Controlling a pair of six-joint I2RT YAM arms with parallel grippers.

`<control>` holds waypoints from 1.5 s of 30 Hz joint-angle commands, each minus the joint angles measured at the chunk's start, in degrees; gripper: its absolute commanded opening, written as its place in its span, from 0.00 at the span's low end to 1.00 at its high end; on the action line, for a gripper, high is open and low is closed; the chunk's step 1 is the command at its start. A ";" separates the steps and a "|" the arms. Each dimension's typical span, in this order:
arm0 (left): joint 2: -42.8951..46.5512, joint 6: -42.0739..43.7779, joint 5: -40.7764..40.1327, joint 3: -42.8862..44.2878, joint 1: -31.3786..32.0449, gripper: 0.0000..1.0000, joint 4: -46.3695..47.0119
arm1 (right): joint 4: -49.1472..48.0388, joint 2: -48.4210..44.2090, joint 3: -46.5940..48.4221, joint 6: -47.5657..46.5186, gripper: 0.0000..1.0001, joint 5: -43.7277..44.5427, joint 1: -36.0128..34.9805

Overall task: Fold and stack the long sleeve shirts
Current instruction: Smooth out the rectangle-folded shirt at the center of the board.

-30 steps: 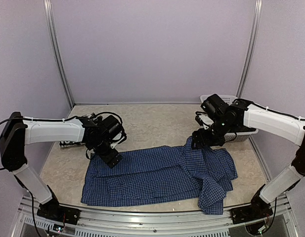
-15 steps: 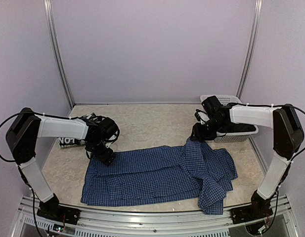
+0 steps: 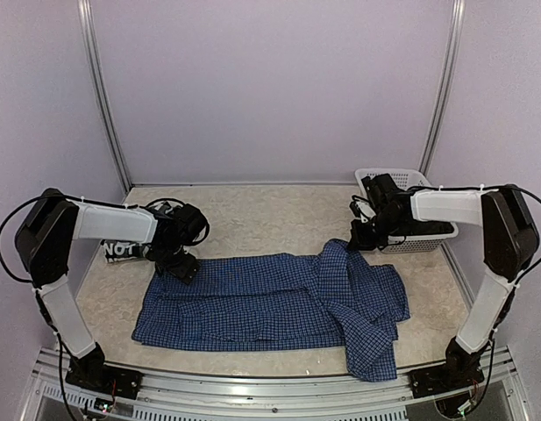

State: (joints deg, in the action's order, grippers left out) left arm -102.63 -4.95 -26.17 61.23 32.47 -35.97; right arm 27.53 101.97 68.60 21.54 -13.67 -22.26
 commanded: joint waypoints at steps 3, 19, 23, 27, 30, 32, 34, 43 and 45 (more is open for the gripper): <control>-3.72 0.21 0.42 -2.09 -0.68 0.94 -3.45 | 0.57 -4.63 1.32 -0.61 0.11 2.20 -0.70; -3.21 0.15 0.66 -1.47 1.08 0.94 -3.76 | 18.05 9.77 23.68 -0.15 0.49 28.85 -18.46; -3.28 0.20 1.03 -1.45 1.26 0.94 -3.76 | 22.85 14.80 27.91 0.41 0.50 34.38 -20.06; -3.36 0.20 1.20 -1.38 1.45 0.94 -3.76 | 27.31 18.56 30.81 1.43 0.51 38.78 -20.87; -3.37 0.20 1.30 -1.38 1.46 0.94 -3.76 | 30.25 20.23 31.95 2.60 0.50 41.80 -21.00; -3.35 0.27 1.44 -1.30 1.46 0.94 -3.76 | 30.95 20.30 31.72 3.00 0.48 43.05 -21.03; -3.45 0.18 1.45 -1.29 1.47 0.94 -3.76 | 31.84 20.12 31.53 3.41 0.45 43.83 -20.98; -3.93 0.12 1.68 -1.47 1.66 0.94 -3.89 | 32.86 17.29 28.90 4.88 0.28 44.23 -20.57; -3.98 0.11 1.65 -1.46 1.63 0.94 -3.89 | 32.74 16.17 27.54 5.32 0.25 44.13 -19.97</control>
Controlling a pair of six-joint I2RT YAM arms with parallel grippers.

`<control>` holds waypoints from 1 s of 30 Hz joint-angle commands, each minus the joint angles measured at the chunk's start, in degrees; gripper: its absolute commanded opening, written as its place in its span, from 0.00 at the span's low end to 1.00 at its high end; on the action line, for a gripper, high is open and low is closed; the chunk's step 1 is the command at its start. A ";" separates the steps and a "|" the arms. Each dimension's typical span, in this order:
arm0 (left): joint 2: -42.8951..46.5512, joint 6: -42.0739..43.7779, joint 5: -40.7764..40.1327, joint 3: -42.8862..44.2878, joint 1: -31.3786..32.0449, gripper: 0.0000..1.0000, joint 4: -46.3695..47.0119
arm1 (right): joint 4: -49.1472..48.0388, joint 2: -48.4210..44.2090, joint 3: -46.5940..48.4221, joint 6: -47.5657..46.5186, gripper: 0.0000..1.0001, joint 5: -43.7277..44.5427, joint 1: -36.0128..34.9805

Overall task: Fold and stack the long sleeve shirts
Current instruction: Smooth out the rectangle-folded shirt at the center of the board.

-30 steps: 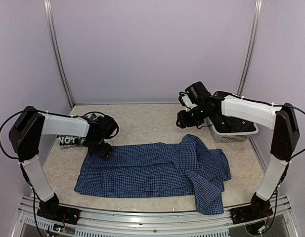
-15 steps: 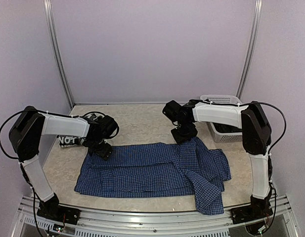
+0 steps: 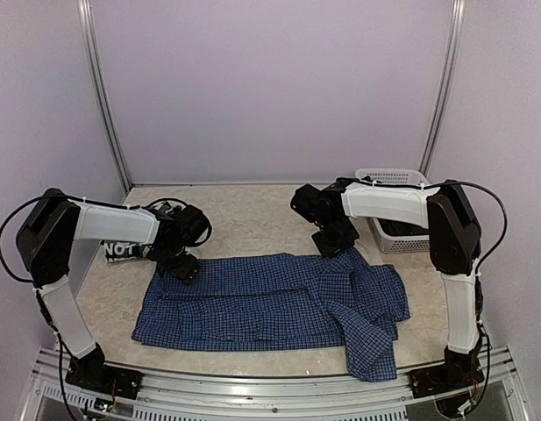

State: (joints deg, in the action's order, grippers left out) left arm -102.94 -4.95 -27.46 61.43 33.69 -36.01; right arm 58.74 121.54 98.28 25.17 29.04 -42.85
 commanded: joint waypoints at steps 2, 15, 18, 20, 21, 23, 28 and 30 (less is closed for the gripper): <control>-3.68 0.12 3.09 -1.75 0.32 0.94 -3.81 | 1.26 -4.55 -3.88 1.88 0.22 1.30 1.46; -4.49 0.20 3.91 -1.93 0.06 0.94 -3.81 | -9.88 -12.53 -15.38 -2.56 0.00 -5.50 9.88; -4.62 0.20 3.82 -1.88 -0.10 0.93 -3.80 | -13.06 -13.09 -17.27 -3.65 0.00 -8.75 11.44; -4.73 0.12 3.82 -1.84 -0.19 0.93 -3.76 | -14.82 -13.57 -18.67 -3.77 0.00 -9.46 12.62; -4.81 0.12 3.66 -1.84 -0.28 0.93 -3.77 | -15.48 -13.84 -19.38 -4.01 0.00 -9.52 13.25; -4.74 0.12 3.68 -1.84 -0.42 0.93 -3.80 | -16.23 -13.88 -20.01 -4.37 0.00 -9.31 14.31; -4.97 0.12 3.40 -1.92 -0.72 0.93 -3.81 | -15.25 -14.38 -19.08 -6.15 0.00 -5.52 15.55; -5.16 0.12 3.15 -2.05 -1.05 0.93 -3.87 | -14.50 -14.57 -18.21 -6.95 0.00 -4.13 15.77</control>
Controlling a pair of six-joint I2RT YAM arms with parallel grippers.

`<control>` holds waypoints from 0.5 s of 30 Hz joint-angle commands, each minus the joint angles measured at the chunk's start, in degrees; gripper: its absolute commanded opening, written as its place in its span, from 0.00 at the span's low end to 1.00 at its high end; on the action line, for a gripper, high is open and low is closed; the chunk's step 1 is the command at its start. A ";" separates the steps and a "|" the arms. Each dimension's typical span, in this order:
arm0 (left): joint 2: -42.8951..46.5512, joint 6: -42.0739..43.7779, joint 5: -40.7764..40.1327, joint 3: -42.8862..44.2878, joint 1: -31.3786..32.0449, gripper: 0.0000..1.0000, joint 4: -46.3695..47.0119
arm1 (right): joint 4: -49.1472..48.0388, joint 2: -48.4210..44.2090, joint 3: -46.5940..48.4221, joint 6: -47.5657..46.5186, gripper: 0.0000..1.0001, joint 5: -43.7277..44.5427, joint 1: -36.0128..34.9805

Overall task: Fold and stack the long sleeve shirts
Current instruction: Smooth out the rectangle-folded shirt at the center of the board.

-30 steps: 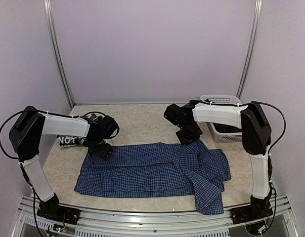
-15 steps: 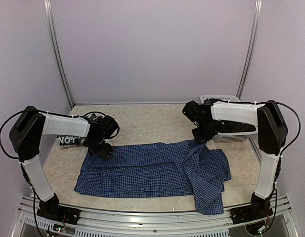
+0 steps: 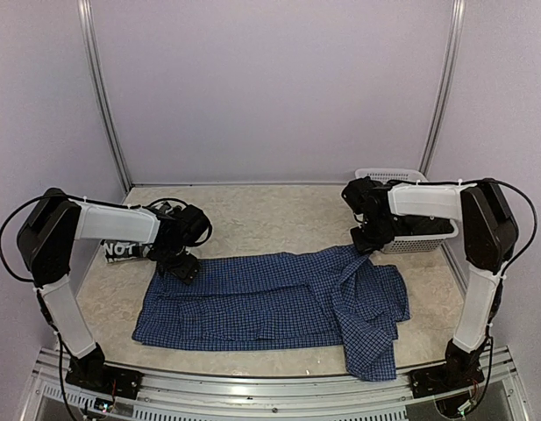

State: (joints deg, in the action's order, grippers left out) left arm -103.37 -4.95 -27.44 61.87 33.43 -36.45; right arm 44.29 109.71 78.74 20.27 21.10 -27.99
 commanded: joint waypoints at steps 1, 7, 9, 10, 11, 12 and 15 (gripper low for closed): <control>-4.80 0.24 2.97 -2.60 -0.96 0.93 -3.45 | 0.17 -2.86 1.55 -2.57 0.00 4.57 1.12; -4.88 0.91 1.97 -3.13 -1.91 0.93 -3.81 | 1.53 -1.72 2.22 -4.10 0.00 6.32 1.51; -4.76 0.97 2.08 -3.24 -2.12 0.93 -3.76 | 1.85 -1.23 2.05 -4.20 0.00 7.14 1.46; -4.81 0.99 2.27 -3.20 -2.20 0.93 -3.74 | 2.41 -1.03 2.23 -4.11 0.00 7.39 1.45; -4.95 1.02 2.31 -3.12 -2.23 0.93 -3.77 | 2.82 -0.92 2.22 -4.08 0.00 7.60 1.45; -5.12 0.95 2.18 -2.95 -2.29 0.93 -3.92 | 2.89 -0.98 2.15 -4.03 0.00 7.63 1.49; -5.20 0.90 2.26 -2.80 -2.30 0.93 -3.92 | 3.00 -1.76 2.08 -4.19 0.10 7.26 1.45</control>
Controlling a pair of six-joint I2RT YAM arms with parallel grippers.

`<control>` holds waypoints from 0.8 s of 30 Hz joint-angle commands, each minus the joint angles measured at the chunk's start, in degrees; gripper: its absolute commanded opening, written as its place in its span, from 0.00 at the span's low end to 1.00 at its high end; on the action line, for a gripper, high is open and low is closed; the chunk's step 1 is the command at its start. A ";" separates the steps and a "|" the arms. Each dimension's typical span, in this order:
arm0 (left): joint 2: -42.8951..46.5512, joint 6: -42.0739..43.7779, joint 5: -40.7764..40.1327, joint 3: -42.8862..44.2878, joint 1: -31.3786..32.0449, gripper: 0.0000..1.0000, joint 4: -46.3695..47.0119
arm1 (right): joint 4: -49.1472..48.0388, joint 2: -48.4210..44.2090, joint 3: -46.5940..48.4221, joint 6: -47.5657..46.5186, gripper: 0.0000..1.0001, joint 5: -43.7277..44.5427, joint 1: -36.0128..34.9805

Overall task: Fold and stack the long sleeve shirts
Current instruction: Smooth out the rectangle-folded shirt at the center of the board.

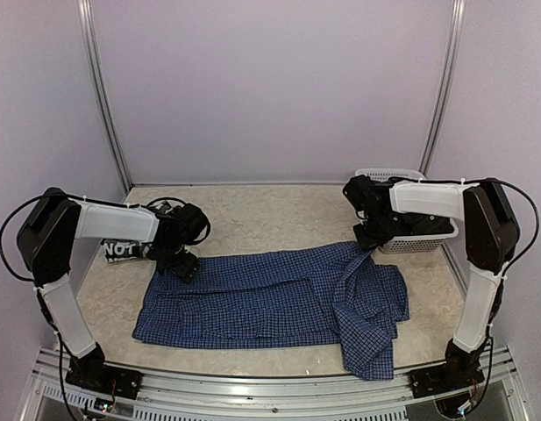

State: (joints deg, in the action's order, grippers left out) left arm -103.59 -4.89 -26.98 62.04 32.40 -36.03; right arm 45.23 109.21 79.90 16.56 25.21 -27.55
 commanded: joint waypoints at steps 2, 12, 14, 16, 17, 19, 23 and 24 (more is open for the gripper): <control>-4.76 0.93 1.67 -3.06 -1.29 0.93 -4.31 | 2.57 -2.10 0.87 -0.52 0.21 3.49 1.02; -1.35 1.14 1.01 -2.58 -1.19 0.98 -3.72 | -1.37 -11.62 -4.11 -3.40 0.39 -4.62 0.09; 0.20 1.41 1.52 -2.65 -1.12 0.99 -3.40 | -3.97 -14.34 -6.59 -4.03 0.41 -9.47 -0.29; 1.81 1.35 1.88 -2.58 -1.04 0.99 -3.09 | -5.31 -16.44 -8.45 -4.31 0.41 -12.84 -0.83; 2.58 1.42 2.19 -2.42 -0.96 0.99 -2.91 | -5.90 -17.36 -9.47 -4.46 0.41 -14.78 -1.18; 4.29 1.68 2.41 -2.30 -0.73 0.99 -2.37 | -7.13 -19.15 -11.79 -4.53 0.41 -17.86 -2.16; 6.87 2.04 2.65 -1.94 -0.25 0.99 -1.48 | -9.44 -22.73 -17.54 -3.53 0.43 -23.40 -5.33; 7.47 2.02 2.53 -1.93 -0.07 0.99 -1.11 | -9.98 -23.80 -18.97 -2.94 0.44 -24.71 -6.24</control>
State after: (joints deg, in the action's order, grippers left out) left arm -99.94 -3.66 -25.32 60.36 31.90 -37.06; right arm 38.50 88.99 65.82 12.88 8.88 -30.44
